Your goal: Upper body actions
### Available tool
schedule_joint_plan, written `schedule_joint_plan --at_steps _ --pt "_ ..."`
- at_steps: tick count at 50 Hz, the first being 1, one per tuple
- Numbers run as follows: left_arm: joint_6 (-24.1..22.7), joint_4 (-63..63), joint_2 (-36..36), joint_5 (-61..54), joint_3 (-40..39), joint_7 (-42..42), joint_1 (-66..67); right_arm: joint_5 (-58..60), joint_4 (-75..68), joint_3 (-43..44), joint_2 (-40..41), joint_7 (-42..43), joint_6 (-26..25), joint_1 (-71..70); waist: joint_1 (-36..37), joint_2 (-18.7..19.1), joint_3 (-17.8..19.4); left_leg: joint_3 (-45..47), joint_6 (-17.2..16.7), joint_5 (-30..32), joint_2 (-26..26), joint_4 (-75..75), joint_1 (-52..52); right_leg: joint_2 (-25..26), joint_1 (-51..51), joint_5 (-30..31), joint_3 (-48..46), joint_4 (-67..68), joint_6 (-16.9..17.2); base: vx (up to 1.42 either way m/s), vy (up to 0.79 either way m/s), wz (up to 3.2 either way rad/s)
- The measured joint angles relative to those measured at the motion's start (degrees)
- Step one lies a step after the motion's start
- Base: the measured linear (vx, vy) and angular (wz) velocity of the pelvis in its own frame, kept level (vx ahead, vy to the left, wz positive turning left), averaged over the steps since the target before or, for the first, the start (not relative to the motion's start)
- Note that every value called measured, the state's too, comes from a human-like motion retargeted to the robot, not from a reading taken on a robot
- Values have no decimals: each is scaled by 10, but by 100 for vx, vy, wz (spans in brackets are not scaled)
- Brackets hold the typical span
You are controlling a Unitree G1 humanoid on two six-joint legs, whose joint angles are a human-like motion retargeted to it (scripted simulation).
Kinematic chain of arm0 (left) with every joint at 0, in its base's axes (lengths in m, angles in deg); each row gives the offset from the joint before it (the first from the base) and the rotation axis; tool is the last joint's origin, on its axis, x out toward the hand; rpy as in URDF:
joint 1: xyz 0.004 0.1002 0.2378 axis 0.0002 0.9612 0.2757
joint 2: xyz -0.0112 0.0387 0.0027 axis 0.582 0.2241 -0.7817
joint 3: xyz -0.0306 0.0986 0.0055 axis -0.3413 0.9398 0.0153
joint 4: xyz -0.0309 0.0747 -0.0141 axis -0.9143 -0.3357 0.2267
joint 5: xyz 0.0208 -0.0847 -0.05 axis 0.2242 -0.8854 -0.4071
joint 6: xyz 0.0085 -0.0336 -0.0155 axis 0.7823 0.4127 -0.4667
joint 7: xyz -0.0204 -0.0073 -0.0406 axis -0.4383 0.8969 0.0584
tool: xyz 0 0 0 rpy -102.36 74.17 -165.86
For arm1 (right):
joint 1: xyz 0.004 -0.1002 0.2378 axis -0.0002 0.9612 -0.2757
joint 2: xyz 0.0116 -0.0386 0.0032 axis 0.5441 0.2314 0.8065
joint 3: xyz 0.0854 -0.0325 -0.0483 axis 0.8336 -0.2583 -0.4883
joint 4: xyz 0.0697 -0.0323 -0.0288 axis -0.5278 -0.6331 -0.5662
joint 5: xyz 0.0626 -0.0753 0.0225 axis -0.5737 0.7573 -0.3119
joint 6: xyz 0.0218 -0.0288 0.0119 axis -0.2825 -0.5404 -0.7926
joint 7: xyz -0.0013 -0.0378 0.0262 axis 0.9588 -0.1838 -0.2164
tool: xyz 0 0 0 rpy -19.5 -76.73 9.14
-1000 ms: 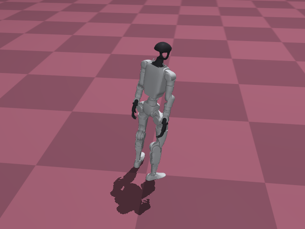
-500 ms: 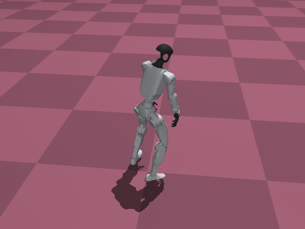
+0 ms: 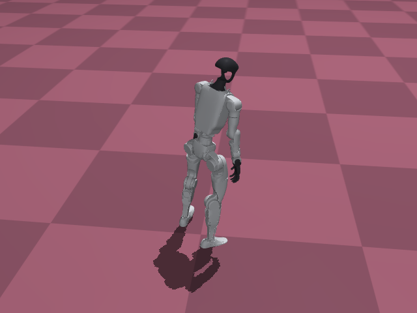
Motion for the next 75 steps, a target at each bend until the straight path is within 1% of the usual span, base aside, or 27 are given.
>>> schedule_joint_plan --at_steps 2,3,5,6,7,8,9,10,12,14,17,19,22,25,30,34,40,42,45,50,53,57,62,63,67,71,75 --pt "-9 1 5 27 -11 -2 55 65 -19 -1 0 65 -10 44 -6 -4 -30 17 6 24 -24 -60 27 7 15 18 -13 -39 0 37 -1 -30" --pt "-13 -1 8 43 -23 -1 83 89 -35 2 -1 96 -18 65 -5 -7 -50 27 6 29 -37 -84 36 8 19 17 -58 -47 3 39 2 -38" --pt "-13 -18 14 78 -49 5 125 119 -83 33 -5 135 -49 95 -12 -1 -98 28 5 21 -42 -86 23 11 -21 2 0 -23 -11 34 6 -1" --pt "-1 -47 10 97 -71 5 126 116 -115 61 -8 135 -88 98 -9 3 -113 -3 9 18 -38 -71 -3 8 -36 -1 9 -14 -9 18 8 12" --pt "13 -76 7 106 -91 2 126 100 -143 87 -10 133 -127 102 -8 6 -116 -18 12 17 -35 -61 -13 7 -40 -3 15 -9 -9 0 0 0" --pt "30 -107 5 95 -104 -6 125 62 -166 109 -8 125 -165 105 -7 6 -96 2 10 18 -32 -59 6 11 -22 0 15 -14 -13 -7 -7 -22" --pt "44 -118 3 78 -119 -12 132 6 -185 128 -9 127 -174 105 -6 5 -79 17 11 17 -33 -63 23 14 -8 0 13 -16 -15 -20 -15 -34" --pt "56 -118 2 56 -135 -18 142 -58 -202 145 -11 133 -169 105 -6 5 -63 30 12 16 -35 -68 39 17 4 -1 10 -17 -15 -21 -14 -16" --pt "40 -118 12 9 -136 21 164 -206 -218 174 -14 150 -100 108 -18 4 -53 25 8 16 -32 -66 48 17 16 -5 11 -18 -15 -5 -8 22" --pt "41 -118 10 7 -160 35 179 -304 -206 213 -4 151 -61 122 -27 5 -69 17 6 16 -30 -63 40 17 15 -6 3 -22 -15 19 2 32" --pt "45 -118 6 20 -204 26 193 -368 -181 265 12 132 -59 142 -17 3 -104 15 6 18 -32 -64 30 17 6 -7 6 -24 -14 18 1 -1" --pt "38 -115 10 -4 -200 29 193 -379 -175 265 15 104 -68 141 -5 -2 -107 19 8 20 -36 -68 33 17 7 -7 5 -23 -14 -5 -1 0" --pt "42 -108 17 -27 -199 37 171 -342 -173 232 6 39 -112 117 3 -11 -96 20 10 19 -39 -64 38 14 17 -9 2 -23 -13 -12 2 11" --pt "48 -88 19 -26 -201 42 149 -233 -158 192 1 -6 -158 88 1 -18 -93 12 13 18 -46 -58 41 4 28 -11 -6 -21 -8 -7 7 19" --pt "37 -34 12 -10 -175 41 123 -68 -78 128 10 6 -136 56 19 -34 -92 4 27 12 -77 -63 51 -16 39 -14 -4 -19 -1 -6 15 -1" --pt "27 -18 6 0 -144 35 102 -6 7 90 14 -17 -90 41 31 -40 -76 -6 42 3 -103 -64 65 -33 46 -16 5 -7 4 -10 23 -18" --pt "32 -53 10 6 -110 43 57 -45 97 54 27 -54 -35 15 21 -28 -44 -11 62 -6 -115 -65 78 -49 27 -8 12 55 -7 -16 27 -25" --pt "39 -63 12 12 -99 47 46 -65 107 46 36 -58 -30 9 14 -15 -35 1 66 -4 -103 -68 79 -52 12 8 -15 89 -23 -22 15 -18" --pt "44 -70 16 20 -82 54 36 -91 100 34 46 -50 -29 0 12 7 -24 21 68 -1 -72 -69 74 -44 -21 -13 -55 160 -66 -22 12 -32" --pt "45 -68 22 45 -58 63 39 -83 49 24 43 -23 -29 8 -21 11 -16 8 73 5 -66 -68 62 32 -46 -33 6 182 -38 -12 4 37" --pt "43 -68 23 54 -57 61 49 -70 -4 35 36 5 -41 19 -25 -2 -21 1 76 6 -82 -70 60 68 -36 -25 54 138 -17 1 0 34" --pt "49 -82 26 50 -59 70 63 -75 -92 69 26 27 -69 37 -23 -20 -26 -13 78 3 -107 -68 70 77 16 -29 26 44 -66 11 -6 38" --pt "61 -113 18 54 -76 54 69 -116 -166 133 13 13 -85 65 38 -25 -49 -5 71 -9 -113 -56 70 64 36 10 41 -8 -45 15 -6 -23" --pt "54 -112 13 46 -84 47 78 -121 -167 137 13 18 -85 72 40 -26 -50 -4 71 -10 -115 -58 74 63 38 13 26 -13 -49 14 -3 -37" --pt "33 -111 6 14 -94 69 115 -121 -161 132 14 25 -88 78 25 -17 -61 4 70 -8 -114 -71 82 81 29 8 61 -7 -62 13 -1 -29" --pt "56 -118 4 22 -90 71 134 -109 -132 126 24 -4 -82 75 -23 -7 -70 -4 66 -6 -104 -69 77 86 22 5 51 -3 -63 7 -8 18" --pt "74 -118 14 60 -61 88 126 -100 -95 130 43 -21 -74 79 -28 -7 -65 2 61 -5 -99 -69 82 92 23 9 59 -5 -68 5 -10 -20"
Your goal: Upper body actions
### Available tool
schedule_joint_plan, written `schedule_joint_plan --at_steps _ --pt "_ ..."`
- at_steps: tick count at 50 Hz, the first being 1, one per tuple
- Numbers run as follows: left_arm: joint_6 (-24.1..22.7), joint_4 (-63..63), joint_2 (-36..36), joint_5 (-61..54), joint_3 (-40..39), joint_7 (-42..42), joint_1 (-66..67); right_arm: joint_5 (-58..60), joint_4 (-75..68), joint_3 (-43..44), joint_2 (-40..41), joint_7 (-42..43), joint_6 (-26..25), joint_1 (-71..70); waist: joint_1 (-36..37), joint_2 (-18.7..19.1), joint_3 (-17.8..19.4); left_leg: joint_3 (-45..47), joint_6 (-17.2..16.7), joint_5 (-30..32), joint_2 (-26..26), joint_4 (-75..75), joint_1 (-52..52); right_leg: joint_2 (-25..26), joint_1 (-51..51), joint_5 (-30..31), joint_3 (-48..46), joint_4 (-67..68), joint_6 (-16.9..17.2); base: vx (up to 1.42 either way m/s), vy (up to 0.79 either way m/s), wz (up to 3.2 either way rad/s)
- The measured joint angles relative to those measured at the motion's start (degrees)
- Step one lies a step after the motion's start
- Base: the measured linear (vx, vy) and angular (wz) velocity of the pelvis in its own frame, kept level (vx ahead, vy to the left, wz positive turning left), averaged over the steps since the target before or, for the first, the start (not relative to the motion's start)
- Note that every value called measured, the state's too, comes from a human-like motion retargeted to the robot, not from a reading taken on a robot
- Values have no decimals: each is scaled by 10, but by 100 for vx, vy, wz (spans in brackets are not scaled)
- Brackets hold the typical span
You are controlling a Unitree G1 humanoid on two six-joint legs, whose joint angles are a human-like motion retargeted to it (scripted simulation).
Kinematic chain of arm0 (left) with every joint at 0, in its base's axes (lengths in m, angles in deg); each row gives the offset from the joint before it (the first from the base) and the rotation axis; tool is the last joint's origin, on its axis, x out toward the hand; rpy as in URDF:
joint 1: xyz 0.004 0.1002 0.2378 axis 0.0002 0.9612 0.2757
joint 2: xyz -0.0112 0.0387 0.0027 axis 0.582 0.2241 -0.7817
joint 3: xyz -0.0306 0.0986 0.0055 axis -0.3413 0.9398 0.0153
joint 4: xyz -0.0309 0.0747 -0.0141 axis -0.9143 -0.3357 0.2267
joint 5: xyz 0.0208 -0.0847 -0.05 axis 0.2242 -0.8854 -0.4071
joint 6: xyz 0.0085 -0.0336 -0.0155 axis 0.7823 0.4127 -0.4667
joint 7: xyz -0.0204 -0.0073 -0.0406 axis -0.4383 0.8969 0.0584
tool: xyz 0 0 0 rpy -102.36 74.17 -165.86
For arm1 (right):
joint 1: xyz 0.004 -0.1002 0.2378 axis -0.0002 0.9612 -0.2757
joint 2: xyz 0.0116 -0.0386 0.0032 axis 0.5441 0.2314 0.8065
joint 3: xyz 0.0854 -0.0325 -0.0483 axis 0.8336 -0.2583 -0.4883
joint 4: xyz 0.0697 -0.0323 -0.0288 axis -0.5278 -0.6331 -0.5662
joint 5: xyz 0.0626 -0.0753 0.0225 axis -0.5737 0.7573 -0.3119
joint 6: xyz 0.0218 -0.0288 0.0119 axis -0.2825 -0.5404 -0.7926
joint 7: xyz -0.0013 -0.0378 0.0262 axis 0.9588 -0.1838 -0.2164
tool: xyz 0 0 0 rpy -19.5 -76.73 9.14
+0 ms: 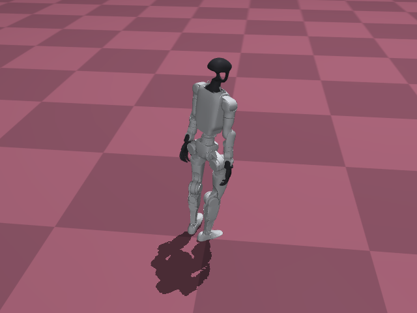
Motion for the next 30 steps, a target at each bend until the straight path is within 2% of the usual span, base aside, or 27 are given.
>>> schedule_joint_plan --at_steps 7,11,14,16,19,22,23,25,27,30 --pt "-10 49 13 24 24 -23 -16 -18 -21 12 10 17 -11 -5 7 2 2 5 -10 2 11 2 4 11 -2 3 9 -2 -10 7 -10 -14" --pt "-29 75 7 13 -1 -39 -18 -48 -50 10 2 45 -17 -19 18 8 10 3 -18 -3 17 11 7 15 0 4 10 -4 -15 4 -5 -16" --pt "-55 62 -6 -18 -23 -67 -2 -75 -68 -9 -3 57 -13 -29 27 14 8 4 -29 -13 27 31 5 18 4 3 14 -6 -21 16 -8 -13" --pt "-56 44 -14 -37 -32 -64 18 -90 -78 -25 -3 54 -12 -44 27 19 9 0 -37 -24 38 63 -3 19 7 1 16 -7 -25 14 -2 12" --pt "-34 15 -19 -30 -37 -13 56 -117 -79 -46 6 37 -25 -79 10 26 23 -25 -49 -10 58 149 -30 13 23 -4 -3 -8 -29 16 -4 50" --pt "-6 0 -11 16 -26 64 92 -152 -58 -67 27 2 -38 -134 38 19 56 3 -70 83 104 286 -73 -1 37 -3 15 -4 -34 -1 -8 -36" --pt "2 0 -6 38 -19 78 102 -160 -44 -68 34 -11 -35 -156 38 19 67 -13 -73 113 126 349 -101 -3 42 -4 4 -4 -35 -10 -13 15" --pt "10 0 5 75 -3 85 123 -173 -12 -72 46 -45 -28 -199 62 15 91 -49 -52 168 139 453 -161 -7 50 -2 5 -4 -40 -6 -18 4" --pt "19 0 16 95 16 77 149 -184 24 -68 57 -73 -28 -236 87 15 101 -75 -45 156 145 542 -220 -9 55 2 5 -7 -43 0 -12 -7" --pt "44 0 28 119 22 82 170 -197 81 -52 71 -86 -23 -280 119 26 106 -62 -25 103 199 657 -290 -2 54 3 -1 -8 -50 0 -5 8"
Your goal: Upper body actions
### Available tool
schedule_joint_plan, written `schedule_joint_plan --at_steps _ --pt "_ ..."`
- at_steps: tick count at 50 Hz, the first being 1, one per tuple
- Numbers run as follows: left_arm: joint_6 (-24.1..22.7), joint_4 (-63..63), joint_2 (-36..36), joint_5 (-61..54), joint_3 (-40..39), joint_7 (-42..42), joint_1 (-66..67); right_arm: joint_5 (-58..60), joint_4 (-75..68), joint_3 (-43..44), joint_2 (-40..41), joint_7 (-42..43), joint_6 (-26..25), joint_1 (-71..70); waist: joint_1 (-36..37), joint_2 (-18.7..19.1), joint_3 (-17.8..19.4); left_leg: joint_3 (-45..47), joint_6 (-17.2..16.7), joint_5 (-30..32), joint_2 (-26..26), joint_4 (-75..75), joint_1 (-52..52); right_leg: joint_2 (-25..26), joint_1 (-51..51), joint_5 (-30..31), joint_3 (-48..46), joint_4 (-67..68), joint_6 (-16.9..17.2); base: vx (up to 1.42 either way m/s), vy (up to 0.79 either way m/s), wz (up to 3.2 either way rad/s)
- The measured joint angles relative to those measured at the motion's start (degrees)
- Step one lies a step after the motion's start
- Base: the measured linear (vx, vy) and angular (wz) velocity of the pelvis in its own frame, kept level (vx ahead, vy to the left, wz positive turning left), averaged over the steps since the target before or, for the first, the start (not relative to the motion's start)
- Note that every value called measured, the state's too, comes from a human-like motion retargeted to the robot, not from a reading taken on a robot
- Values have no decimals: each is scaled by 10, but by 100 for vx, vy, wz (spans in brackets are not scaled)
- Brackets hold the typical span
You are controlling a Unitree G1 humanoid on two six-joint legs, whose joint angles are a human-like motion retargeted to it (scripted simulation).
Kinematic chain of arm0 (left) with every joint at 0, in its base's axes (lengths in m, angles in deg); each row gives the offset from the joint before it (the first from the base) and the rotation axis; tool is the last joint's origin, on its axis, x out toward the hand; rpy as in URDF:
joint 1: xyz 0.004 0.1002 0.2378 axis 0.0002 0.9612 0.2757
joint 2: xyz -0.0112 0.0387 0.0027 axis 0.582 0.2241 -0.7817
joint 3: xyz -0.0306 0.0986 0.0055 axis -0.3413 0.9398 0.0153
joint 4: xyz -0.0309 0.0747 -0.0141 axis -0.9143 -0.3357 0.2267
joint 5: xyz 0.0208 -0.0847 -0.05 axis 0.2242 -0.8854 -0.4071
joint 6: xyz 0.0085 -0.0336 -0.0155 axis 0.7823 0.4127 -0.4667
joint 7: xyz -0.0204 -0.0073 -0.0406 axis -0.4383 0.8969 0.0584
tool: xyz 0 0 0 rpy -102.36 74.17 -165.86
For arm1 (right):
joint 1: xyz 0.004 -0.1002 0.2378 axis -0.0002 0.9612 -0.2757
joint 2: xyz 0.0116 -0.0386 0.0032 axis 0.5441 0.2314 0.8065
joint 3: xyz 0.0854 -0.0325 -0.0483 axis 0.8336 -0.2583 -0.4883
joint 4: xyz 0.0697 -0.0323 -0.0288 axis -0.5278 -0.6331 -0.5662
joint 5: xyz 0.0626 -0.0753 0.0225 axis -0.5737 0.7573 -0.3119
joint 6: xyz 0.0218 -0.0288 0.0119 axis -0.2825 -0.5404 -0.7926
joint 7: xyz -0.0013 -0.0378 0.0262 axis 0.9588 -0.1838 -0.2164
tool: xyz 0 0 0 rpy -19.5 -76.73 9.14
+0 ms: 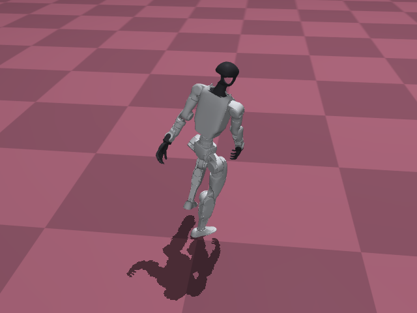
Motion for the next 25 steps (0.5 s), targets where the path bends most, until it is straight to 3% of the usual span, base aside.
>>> schedule_joint_plan --at_steps 5,10,13,17,18,20,22,25 --pt "9 0 9 -22 -20 9 23 41 10 -17 -4 33 9 -50 21 -3 -8 -26 -13 -35 -10 78 -71 -6 -6 -3 -3 4 -3 0 0 0" --pt "-7 0 -1 -79 -39 -30 16 51 7 -25 -7 35 19 -29 17 -6 -29 -23 -16 -52 -24 25 -35 -11 -7 -11 -21 3 1 6 4 34" --pt "-21 0 -14 -95 -53 -23 7 41 -5 -30 0 42 27 9 -3 -13 -42 -24 -21 -44 -66 -93 40 -17 0 -18 -32 3 5 9 6 33" --pt "-37 0 -25 -138 -77 -44 -14 44 -39 -30 3 47 10 73 -14 -13 -69 -1 -34 -9 -128 -365 186 -8 3 -30 -30 7 9 9 9 -6" --pt "-41 0 -26 -156 -85 -62 -22 51 -50 -29 2 50 1 88 -14 -8 -77 1 -42 -42 -148 -443 225 1 3 -33 -27 8 10 5 15 -12" --pt "-55 0 -32 -197 -102 -102 -40 74 -76 -31 -6 67 -8 113 -26 1 -95 107 -21 -117 -157 -572 308 17 4 -39 -32 7 12 6 14 24" --pt "-65 1 -34 -229 -112 -116 -56 98 -104 -36 -13 87 -12 136 -58 6 -117 40 3 -107 -187 -632 310 21 4 -44 -51 3 20 8 15 85" --pt "-65 19 -29 -236 -126 -110 -81 113 -127 -41 -19 98 -20 162 -97 -1 -149 52 -7 -83 -187 -666 295 14 -16 -48 -81 -1 29 -11 15 91"
